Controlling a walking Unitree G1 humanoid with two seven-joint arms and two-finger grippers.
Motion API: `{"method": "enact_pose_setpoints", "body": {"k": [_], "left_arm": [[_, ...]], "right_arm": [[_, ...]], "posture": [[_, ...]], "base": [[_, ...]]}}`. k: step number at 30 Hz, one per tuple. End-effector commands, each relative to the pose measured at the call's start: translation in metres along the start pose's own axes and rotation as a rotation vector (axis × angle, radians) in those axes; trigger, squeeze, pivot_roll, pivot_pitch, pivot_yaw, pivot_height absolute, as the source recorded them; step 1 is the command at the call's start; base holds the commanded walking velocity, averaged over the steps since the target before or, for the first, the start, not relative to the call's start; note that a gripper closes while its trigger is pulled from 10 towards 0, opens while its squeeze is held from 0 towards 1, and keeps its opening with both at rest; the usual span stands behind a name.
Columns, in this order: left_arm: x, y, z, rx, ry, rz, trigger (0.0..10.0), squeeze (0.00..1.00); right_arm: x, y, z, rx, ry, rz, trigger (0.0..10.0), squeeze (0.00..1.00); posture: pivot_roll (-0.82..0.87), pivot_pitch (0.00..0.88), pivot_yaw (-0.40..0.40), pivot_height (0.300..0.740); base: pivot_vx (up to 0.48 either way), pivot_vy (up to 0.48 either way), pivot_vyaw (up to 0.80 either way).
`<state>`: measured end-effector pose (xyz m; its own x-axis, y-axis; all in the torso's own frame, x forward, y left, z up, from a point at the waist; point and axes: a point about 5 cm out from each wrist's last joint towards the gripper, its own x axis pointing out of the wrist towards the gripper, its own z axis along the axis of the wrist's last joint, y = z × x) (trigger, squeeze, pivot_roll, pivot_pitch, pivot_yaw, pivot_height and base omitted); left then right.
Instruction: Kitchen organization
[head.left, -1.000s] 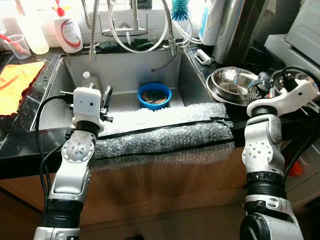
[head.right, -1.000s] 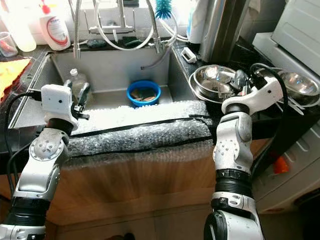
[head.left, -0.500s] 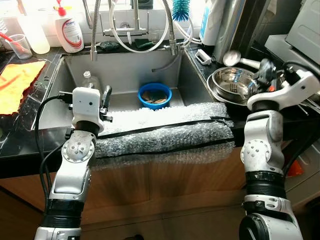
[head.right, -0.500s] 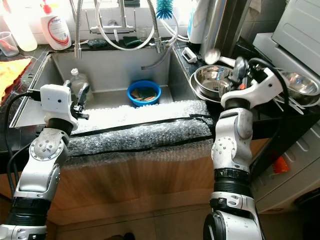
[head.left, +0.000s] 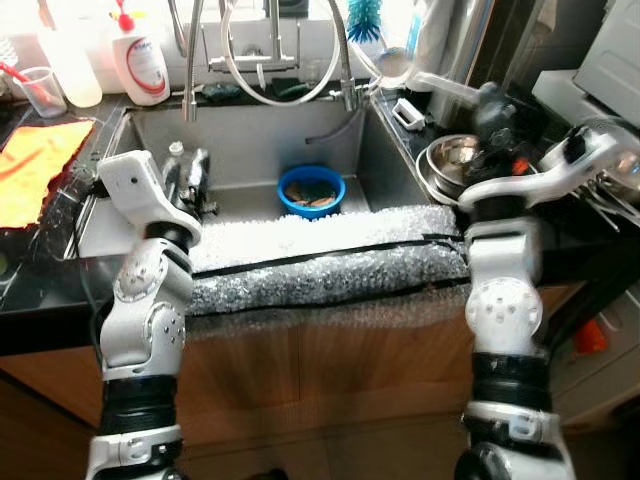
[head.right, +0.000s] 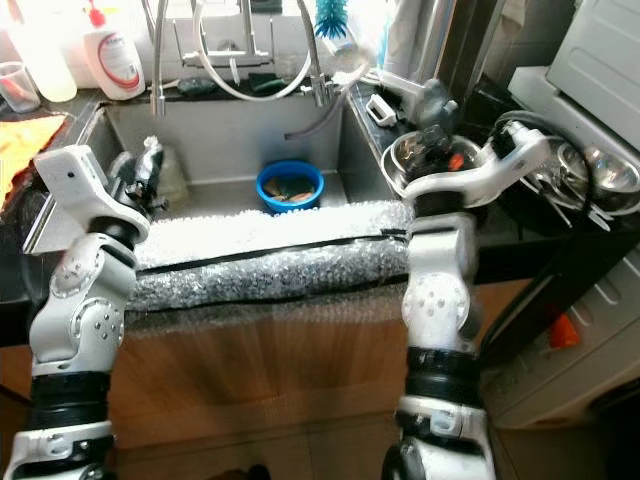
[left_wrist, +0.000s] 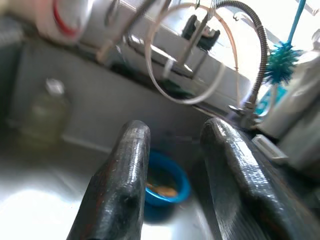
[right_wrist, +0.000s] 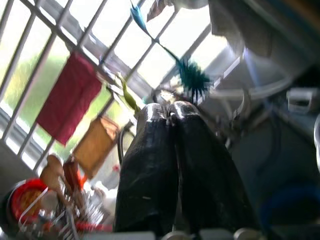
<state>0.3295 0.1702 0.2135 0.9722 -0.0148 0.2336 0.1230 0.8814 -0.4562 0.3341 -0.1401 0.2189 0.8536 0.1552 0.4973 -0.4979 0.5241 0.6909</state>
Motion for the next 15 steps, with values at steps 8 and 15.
{"method": "enact_pose_setpoints", "body": {"k": [8, 15], "left_arm": [[-0.009, -0.006, -0.013, -0.308, 0.109, -0.091, 10.0, 0.00], [-0.010, -0.029, -0.009, -0.379, 0.127, -0.222, 10.0, 0.00]], "right_arm": [[-0.022, 0.008, -0.020, 0.072, 0.131, 0.117, 10.0, 0.00], [-0.031, -0.005, -0.021, 0.225, 0.098, 0.086, 10.0, 0.00]], "posture": [[0.00, 0.049, -0.011, 0.740], [0.00, 0.045, -0.013, 0.740]], "base": [[0.000, 0.000, 0.00], [0.000, 0.000, 0.00]]}}
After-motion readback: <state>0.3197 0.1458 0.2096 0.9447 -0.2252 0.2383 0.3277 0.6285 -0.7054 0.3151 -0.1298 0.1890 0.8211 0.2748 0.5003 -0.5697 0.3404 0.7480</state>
